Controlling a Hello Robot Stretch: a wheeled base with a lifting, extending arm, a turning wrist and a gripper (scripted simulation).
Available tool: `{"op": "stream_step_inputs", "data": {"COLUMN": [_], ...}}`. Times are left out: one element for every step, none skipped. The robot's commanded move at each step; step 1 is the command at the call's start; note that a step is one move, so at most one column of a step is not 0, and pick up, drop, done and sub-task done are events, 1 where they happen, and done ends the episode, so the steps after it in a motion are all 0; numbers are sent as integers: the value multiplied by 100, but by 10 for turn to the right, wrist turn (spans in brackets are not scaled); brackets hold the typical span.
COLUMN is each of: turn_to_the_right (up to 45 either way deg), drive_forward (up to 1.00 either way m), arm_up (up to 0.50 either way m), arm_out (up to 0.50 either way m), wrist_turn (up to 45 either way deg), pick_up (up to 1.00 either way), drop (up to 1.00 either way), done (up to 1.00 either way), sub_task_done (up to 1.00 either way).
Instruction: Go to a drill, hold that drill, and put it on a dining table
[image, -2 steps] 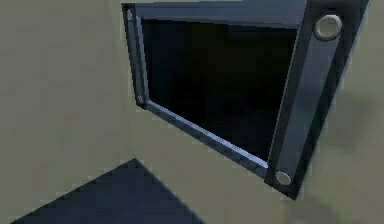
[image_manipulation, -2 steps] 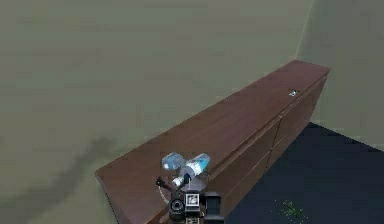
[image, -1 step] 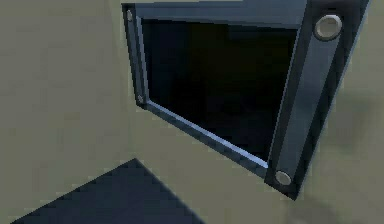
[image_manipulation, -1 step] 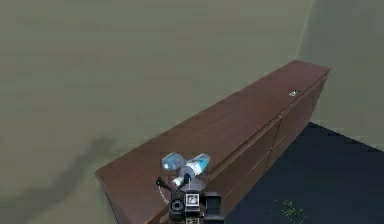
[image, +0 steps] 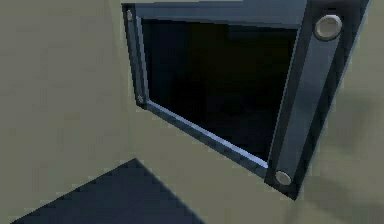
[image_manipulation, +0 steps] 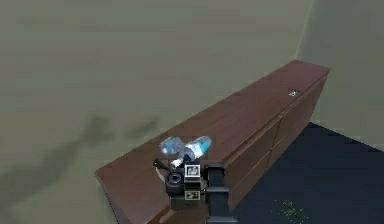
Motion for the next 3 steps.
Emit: {"op": "stream_step_inputs", "data": {"turn_to_the_right": [0,0,0], "drive_forward": [0,0,0], "arm_up": [20,0,0], "arm_out": [0,0,0], "wrist_turn": [0,-450,-450], "pick_up": [0,0,0], "drop": [0,0,0], "done": [0,0,0], "sub_task_done": [0,0,0]}}
